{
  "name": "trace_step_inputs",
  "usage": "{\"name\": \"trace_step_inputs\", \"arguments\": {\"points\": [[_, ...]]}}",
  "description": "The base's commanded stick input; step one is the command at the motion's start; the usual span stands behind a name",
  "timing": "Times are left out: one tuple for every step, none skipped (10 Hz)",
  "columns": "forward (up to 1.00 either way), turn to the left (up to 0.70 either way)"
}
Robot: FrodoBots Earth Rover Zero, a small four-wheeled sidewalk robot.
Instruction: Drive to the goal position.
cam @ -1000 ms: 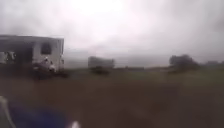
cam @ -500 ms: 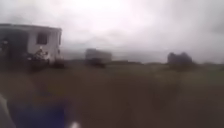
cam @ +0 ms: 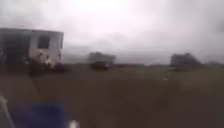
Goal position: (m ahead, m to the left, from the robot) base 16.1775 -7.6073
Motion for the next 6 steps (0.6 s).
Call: {"name": "trace_step_inputs", "arguments": {"points": [[0.7, 0.0], [0.7, 0.0], [0.7, 0.0], [0.7, 0.0], [0.7, 0.0], [0.7, 0.0]]}}
